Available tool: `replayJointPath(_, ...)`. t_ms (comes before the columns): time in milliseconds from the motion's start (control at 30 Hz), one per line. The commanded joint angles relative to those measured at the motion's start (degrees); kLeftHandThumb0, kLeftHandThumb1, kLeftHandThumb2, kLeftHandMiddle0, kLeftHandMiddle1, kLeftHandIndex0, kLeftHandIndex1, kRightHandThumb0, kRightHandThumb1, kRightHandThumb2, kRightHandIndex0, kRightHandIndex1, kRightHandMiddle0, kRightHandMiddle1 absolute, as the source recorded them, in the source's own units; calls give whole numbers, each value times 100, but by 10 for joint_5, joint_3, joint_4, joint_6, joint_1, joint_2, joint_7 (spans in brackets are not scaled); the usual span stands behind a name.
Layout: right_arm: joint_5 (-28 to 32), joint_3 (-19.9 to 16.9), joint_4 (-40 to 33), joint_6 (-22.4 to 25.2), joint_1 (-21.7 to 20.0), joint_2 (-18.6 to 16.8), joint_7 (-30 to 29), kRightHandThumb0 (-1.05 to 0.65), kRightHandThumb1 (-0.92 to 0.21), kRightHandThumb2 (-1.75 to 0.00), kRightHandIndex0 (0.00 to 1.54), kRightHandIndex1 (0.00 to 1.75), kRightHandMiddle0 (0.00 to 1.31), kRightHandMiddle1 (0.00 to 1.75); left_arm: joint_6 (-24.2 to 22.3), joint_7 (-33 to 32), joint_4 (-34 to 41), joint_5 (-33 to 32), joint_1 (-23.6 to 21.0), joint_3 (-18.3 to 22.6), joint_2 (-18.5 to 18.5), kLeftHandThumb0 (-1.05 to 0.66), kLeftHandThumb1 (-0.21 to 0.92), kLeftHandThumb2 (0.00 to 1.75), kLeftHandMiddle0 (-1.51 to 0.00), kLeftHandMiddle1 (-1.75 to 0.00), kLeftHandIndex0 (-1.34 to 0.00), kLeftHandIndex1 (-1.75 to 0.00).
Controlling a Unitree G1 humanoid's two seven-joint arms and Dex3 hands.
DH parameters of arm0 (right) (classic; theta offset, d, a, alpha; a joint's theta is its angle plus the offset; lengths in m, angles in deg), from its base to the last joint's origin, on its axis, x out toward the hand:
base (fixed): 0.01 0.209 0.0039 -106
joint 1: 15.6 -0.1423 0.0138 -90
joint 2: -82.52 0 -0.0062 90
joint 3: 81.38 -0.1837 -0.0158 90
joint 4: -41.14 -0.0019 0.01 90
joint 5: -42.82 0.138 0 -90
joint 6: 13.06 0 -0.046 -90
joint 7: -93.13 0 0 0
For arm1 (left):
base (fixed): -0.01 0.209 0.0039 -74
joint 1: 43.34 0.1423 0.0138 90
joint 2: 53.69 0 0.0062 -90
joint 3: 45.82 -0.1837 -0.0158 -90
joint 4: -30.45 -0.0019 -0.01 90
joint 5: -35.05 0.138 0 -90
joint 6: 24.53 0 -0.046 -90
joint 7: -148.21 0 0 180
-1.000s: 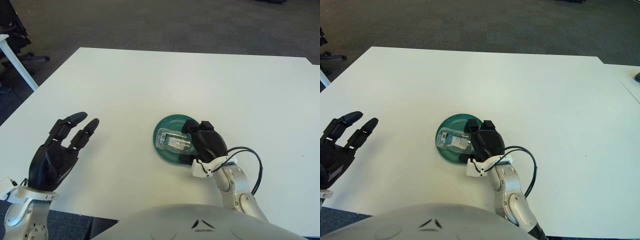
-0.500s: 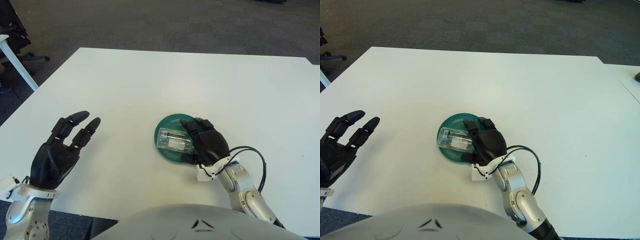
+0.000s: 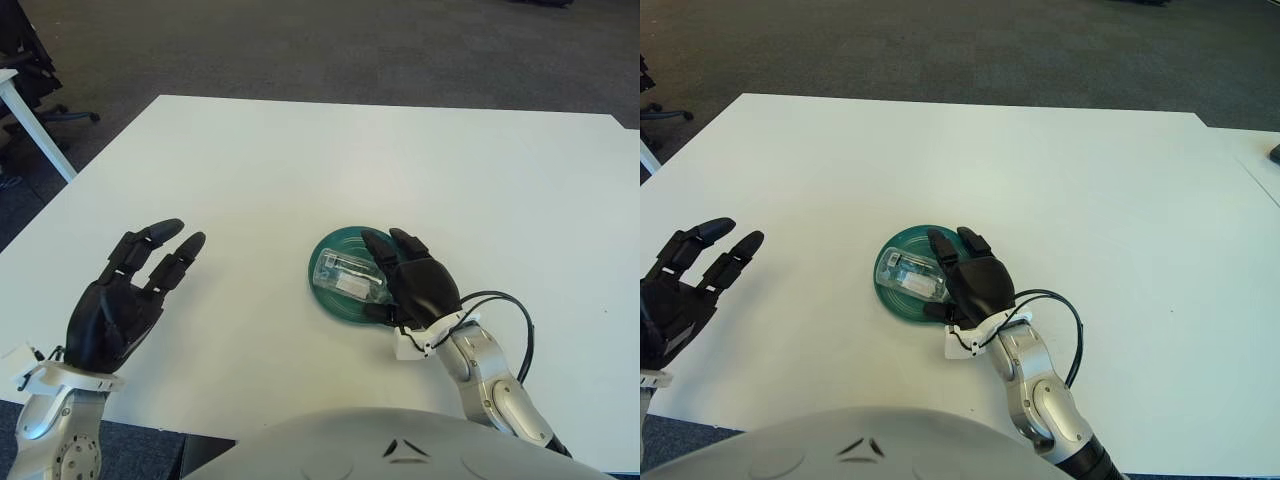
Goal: Put the bottle into the plate.
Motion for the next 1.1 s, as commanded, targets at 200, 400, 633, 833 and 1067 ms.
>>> replayJointPath(200, 48, -39, -48, 12, -13, -21, 10, -105, -92, -98, 3, 1, 0, 0, -3, 9, -17, 8, -19, -15, 13, -76, 92, 77, -31, -15, 0, -90)
replayJointPath(400, 147, -94, -124, 49, -21, -58, 56, -105, -92, -94, 6, 2, 3, 2, 0, 8, -28, 14, -28, -25, 8, -76, 92, 77, -33, -15, 0, -93)
replayJointPath(633, 183, -125, -169, 97, -20, -93, 70, -105, -92, -87, 15, 2, 2, 37, 1, 2, -34, 28, -37, -41, 4, -76, 92, 78, -36, -16, 0, -97)
replayJointPath(833, 173, -142, -176, 120, -32, -106, 63, -105, -92, -83, 24, 4, 0, 66, 3, 3, -39, 32, -40, -42, 3, -76, 92, 78, -36, -16, 0, -97)
replayJointPath(1067, 210, -184, -188, 147, -37, -114, 67, -105, -92, -81, 30, 6, 0, 81, 5, 4, -47, 34, -45, -43, 2, -76, 92, 78, -36, -16, 0, -97)
